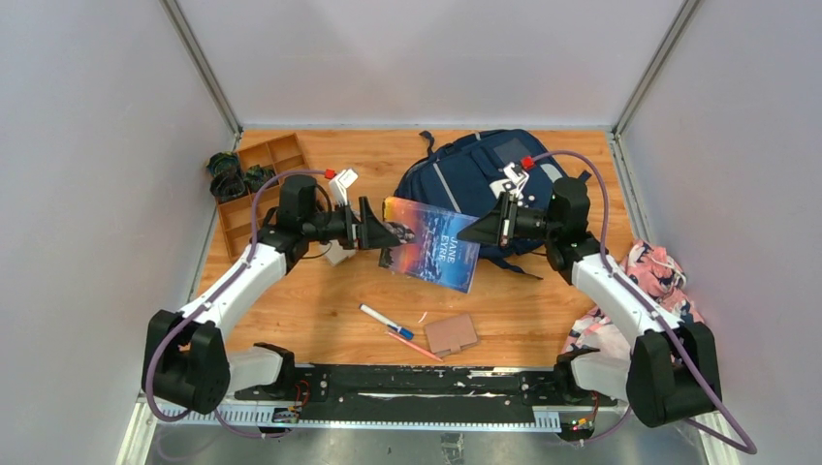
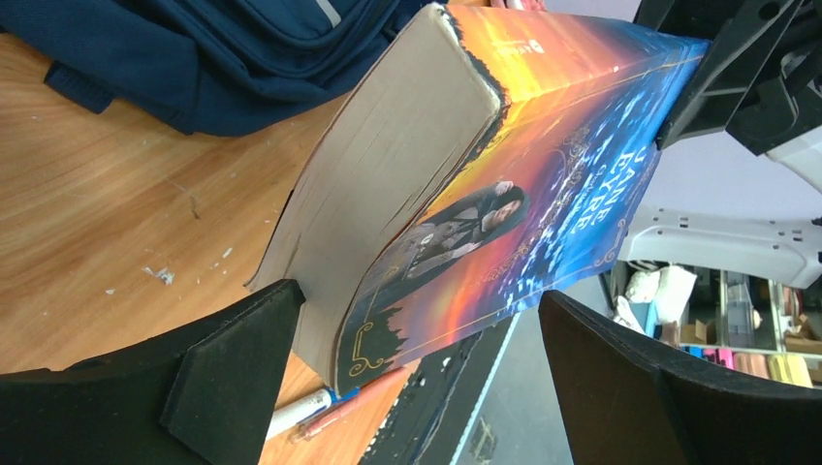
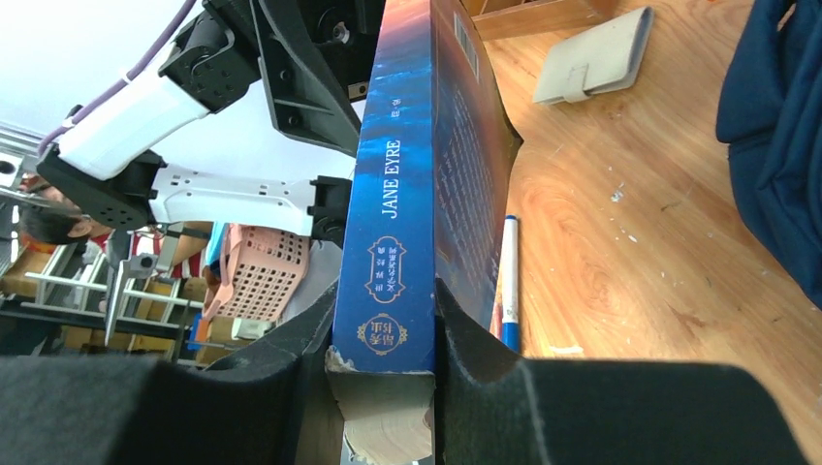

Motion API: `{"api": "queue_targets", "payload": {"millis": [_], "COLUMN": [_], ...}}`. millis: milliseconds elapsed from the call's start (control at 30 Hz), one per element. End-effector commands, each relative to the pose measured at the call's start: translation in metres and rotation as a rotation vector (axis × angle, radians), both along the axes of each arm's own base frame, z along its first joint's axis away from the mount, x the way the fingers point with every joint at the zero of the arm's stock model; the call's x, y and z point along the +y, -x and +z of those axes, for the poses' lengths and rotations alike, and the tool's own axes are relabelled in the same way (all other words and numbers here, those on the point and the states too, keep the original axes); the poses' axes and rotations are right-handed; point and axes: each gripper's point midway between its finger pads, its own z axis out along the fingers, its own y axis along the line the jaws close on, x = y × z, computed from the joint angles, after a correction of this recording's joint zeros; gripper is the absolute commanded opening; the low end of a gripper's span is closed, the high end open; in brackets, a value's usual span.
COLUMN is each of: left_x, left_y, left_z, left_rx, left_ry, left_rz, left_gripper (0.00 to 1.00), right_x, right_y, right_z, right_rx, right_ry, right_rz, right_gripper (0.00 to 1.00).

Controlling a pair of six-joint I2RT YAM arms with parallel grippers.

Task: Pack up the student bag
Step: Place the book in the student bag.

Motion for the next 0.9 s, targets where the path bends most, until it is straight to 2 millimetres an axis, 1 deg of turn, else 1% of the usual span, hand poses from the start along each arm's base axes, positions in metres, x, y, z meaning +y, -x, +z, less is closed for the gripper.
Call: {"api": "queue_targets", "payload": {"millis": [0,167,400,500,567,667,733,800,867], "left_x": [0.003,0.011,0.010,0.009,0.006,0.002,0.002,0.002,0.003], "left_y": [0.009,0.010,0.013,0.020,0.024,0.033,0.040,0.046,0.051], "left_z": [0.011,0.012,0.016,0.022,0.032,0.052,0.061,0.066,0.069], "left_rx": [-0.040,-0.056,-0.061,-0.078,-0.104,-0.147,-0.168,-0.186,-0.193], "left_ry": [0.007,-0.011,0.005,0.025,0.063,0.155,0.176,0.185,0.192], "left_rz": [-0.055,-0.038,-0.066,-0.105,-0.129,-0.172,-0.190,-0.206,-0.217], "left_gripper": [1.00,1.00,1.00,1.00,1.00,1.00,0.98,0.92,0.84], "right_x": [0.009,0.008,0.006,0.005,0.006,0.008,0.010,0.013,0.015], "right_y": [0.029,0.038,0.051,0.055,0.057,0.051,0.046,0.040,0.034], "right_z": [0.052,0.058,0.069,0.072,0.072,0.070,0.069,0.067,0.065], "right_rx": [-0.165,-0.156,-0.176,-0.187,-0.190,-0.166,-0.149,-0.132,-0.115], "right_ry": [-0.102,-0.140,-0.162,-0.162,-0.162,-0.162,-0.167,-0.172,-0.178], "right_rz": [0.189,0.230,0.279,0.290,0.293,0.286,0.278,0.270,0.263], "right_gripper": [0.00,0.00,0.00,0.00,0.00,0.00,0.00,0.00,0.00]}}
